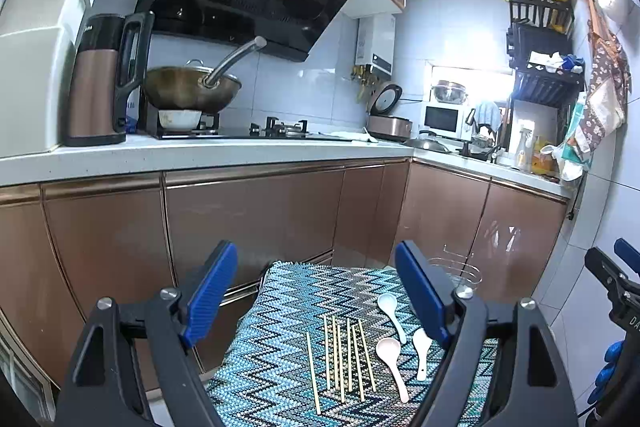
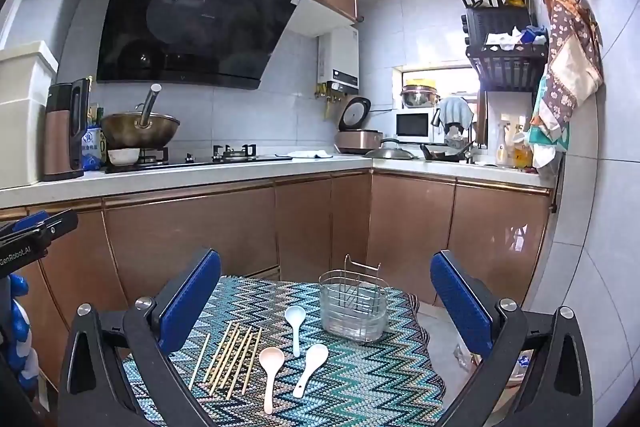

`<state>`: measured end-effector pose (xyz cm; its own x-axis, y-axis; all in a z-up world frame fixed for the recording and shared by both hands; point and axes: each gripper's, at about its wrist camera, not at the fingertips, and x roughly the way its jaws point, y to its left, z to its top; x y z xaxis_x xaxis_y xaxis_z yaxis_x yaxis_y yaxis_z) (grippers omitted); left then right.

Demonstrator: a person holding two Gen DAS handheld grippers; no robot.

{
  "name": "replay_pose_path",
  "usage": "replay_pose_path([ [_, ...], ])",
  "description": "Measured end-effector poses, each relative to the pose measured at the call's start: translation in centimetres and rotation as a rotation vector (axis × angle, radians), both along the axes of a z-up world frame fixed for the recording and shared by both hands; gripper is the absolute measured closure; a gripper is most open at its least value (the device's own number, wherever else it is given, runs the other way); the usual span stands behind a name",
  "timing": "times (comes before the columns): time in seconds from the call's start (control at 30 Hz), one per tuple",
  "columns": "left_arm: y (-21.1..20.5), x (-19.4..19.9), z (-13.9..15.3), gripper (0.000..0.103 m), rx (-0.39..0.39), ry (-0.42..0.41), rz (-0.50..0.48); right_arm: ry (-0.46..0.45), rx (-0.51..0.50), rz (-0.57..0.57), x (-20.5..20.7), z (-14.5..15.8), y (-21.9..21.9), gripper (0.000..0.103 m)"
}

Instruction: Organize utensils

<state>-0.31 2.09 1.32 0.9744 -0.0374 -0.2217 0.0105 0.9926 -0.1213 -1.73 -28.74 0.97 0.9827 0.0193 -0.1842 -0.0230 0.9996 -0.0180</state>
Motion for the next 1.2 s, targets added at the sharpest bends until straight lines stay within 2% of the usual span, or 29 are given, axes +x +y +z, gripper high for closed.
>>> replay_pose_path([
  [0.3, -0.7, 2.7, -1.1, 0.023, -0.004, 0.066, -0.048, 0.06, 0.019, 0.01, 2.5, -1.4, -0.9, 0.0],
  [0.53, -1.3, 8.0, -3.7, 0.023, -0.037, 0.192, -0.127, 0.162, 0.04, 0.028, 6.5, -4.0, -2.0, 0.0],
  [0.83, -3.9, 15.0, -6.9, 0.023, -0.03, 0.271, -0.149, 0.288, 0.064, 0.051, 12.1, -8.2, -3.6, 0.001],
  [1.0, -6.0, 20.6, -9.5, 0.023, -0.022, 0.356, -0.233, 0.397, 0.098, 0.08, 15.6, -11.7, -4.8, 0.013],
  [1.07, -6.6, 23.2, -10.9, 0.023, -0.03, 0.409, -0.276, 0.452, 0.131, 0.099, 17.0, -13.3, -5.5, 0.023],
  [1.2, -8.3, 28.2, -14.0, 0.024, -0.06, 0.525, -0.353, 0.585, 0.226, 0.18, 20.1, -17.7, -6.7, 0.038],
])
